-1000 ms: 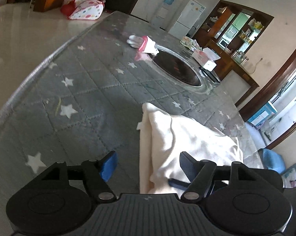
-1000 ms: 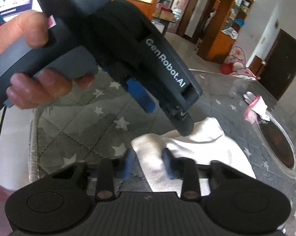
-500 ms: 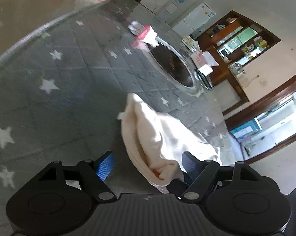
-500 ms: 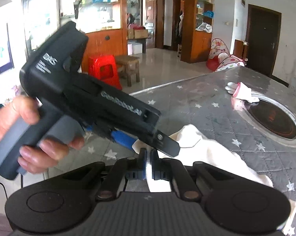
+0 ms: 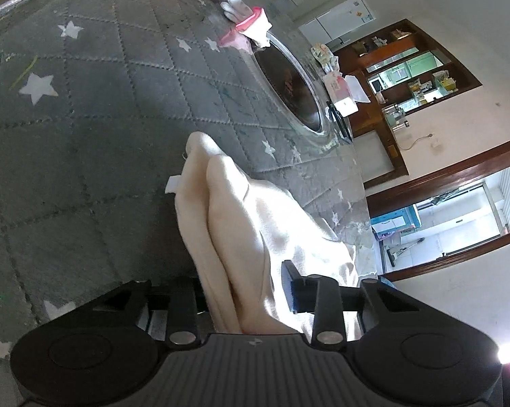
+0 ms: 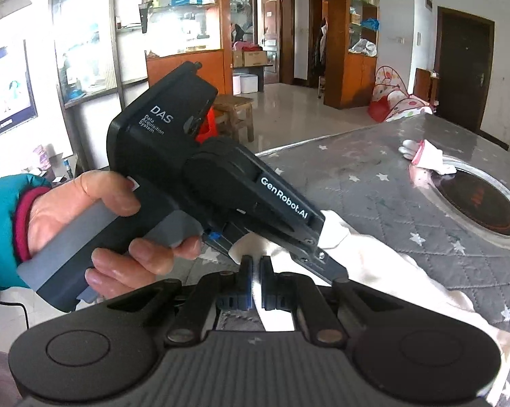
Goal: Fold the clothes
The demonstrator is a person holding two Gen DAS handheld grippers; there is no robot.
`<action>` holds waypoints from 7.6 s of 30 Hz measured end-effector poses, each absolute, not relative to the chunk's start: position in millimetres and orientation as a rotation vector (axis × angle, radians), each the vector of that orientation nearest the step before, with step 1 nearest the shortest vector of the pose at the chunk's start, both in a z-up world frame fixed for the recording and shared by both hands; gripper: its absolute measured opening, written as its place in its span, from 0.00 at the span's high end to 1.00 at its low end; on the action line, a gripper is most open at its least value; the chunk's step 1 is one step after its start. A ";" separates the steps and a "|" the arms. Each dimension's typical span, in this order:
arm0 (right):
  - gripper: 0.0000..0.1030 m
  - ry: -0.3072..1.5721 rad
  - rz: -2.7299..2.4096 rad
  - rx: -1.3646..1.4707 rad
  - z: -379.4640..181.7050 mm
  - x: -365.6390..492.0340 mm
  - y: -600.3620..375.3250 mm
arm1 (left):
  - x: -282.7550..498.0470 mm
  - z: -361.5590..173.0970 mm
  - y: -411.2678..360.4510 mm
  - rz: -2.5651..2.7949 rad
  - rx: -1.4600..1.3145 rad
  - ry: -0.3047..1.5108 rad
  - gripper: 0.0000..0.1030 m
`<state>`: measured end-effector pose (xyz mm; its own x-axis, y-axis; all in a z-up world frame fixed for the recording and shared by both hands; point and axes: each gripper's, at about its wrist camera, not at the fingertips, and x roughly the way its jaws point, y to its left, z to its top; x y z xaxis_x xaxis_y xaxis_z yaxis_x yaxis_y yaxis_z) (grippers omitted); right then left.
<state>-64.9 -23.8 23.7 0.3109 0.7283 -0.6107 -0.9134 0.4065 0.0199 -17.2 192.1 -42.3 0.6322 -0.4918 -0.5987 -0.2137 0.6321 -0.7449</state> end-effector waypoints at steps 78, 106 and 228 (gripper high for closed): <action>0.90 0.497 0.324 0.144 71.5 60.5 -287.7 | 80.2 59.5 18.8 -0.338 -0.297 0.793 0.84; 0.86 0.696 0.161 0.134 -11.5 128.4 -337.1 | 146.7 -18.3 -23.6 -0.339 -0.332 1.051 0.78; 0.62 0.672 0.327 -0.031 -4.8 25.1 -293.0 | 47.3 3.4 -91.0 -0.381 0.099 0.883 0.41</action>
